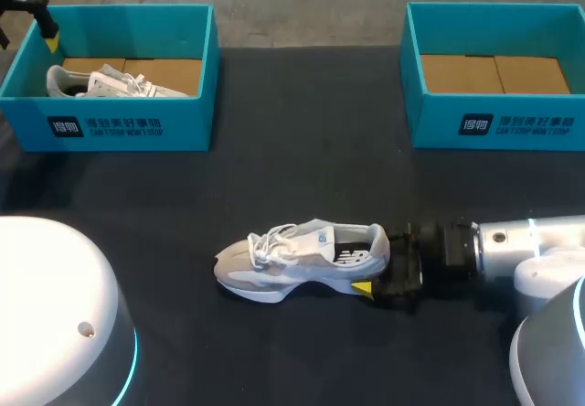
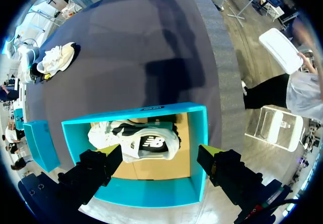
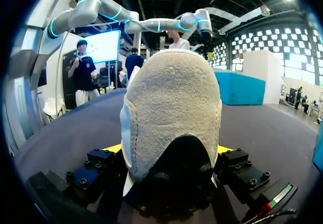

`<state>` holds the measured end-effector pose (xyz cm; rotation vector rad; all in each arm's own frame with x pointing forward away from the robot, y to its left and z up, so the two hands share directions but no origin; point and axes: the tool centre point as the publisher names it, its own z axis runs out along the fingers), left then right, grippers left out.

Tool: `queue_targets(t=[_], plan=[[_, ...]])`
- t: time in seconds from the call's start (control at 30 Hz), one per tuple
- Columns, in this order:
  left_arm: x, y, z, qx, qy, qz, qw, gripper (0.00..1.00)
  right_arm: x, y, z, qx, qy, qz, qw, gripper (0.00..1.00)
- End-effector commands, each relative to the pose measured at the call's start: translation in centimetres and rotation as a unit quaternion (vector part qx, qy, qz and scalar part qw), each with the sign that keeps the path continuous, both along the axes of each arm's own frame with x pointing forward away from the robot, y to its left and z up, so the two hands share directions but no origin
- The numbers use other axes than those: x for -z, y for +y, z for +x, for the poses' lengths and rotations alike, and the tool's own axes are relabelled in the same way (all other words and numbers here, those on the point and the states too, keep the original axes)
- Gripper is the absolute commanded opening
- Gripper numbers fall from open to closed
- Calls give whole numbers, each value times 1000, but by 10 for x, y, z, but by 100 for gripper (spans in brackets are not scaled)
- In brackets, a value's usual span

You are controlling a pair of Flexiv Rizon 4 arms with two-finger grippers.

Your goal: Take the shoe out of the shoebox, open the shoe tongue, remove and reinsert the insole, then place the shoe into the shoebox

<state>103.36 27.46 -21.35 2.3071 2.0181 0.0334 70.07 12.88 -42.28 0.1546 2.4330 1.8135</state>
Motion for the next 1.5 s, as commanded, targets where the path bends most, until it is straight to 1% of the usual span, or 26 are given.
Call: queue_targets(t=[0.03,0.1,0.13,0.17,0.2,0.23,0.27,0.3,0.53,0.7,0.87,1.03,1.17,1.37,1.5], plan=[[0,0,-2,0,-1,1,1000,100,5,5,10,-12,5,0,1000,100],[0,0,-2,0,-1,1,1000,100,6,6,12,-16,5,1,1000,100],[0,0,-2,0,-1,1,1000,100,6,6,13,-17,5,1,1000,98],[0,0,-2,0,-1,1,1000,100,7,6,14,-17,6,1,1000,89],[0,0,-2,0,-1,1,1000,100,7,7,14,-19,6,3,1000,60],[0,0,-2,0,-1,1,1000,100,8,7,14,-19,7,3,1000,41],[0,0,-2,0,-1,1,1000,100,8,7,14,-20,7,4,1000,37],[0,0,-2,0,-1,1,1000,100,9,7,14,-19,7,6,1000,0],[0,0,-2,0,-1,1,1000,100,6,9,15,-3,-5,13,1000,0],[0,0,-2,0,-1,1,1000,100,3,11,12,18,-11,3,1000,0],[0,0,-2,0,-1,1,1000,100,3,11,12,19,-12,3,1000,0],[0,0,-2,0,-1,1,1000,100,6,13,18,10,6,5,1000,0],[0,0,-2,0,-1,1,1000,100,6,14,20,6,11,3,1000,0],[0,0,-2,0,-1,1,1000,100,3,14,20,11,22,-6,1000,0],[0,0,-2,0,-1,1,1000,100,3,14,20,11,22,-6,1000,0]])
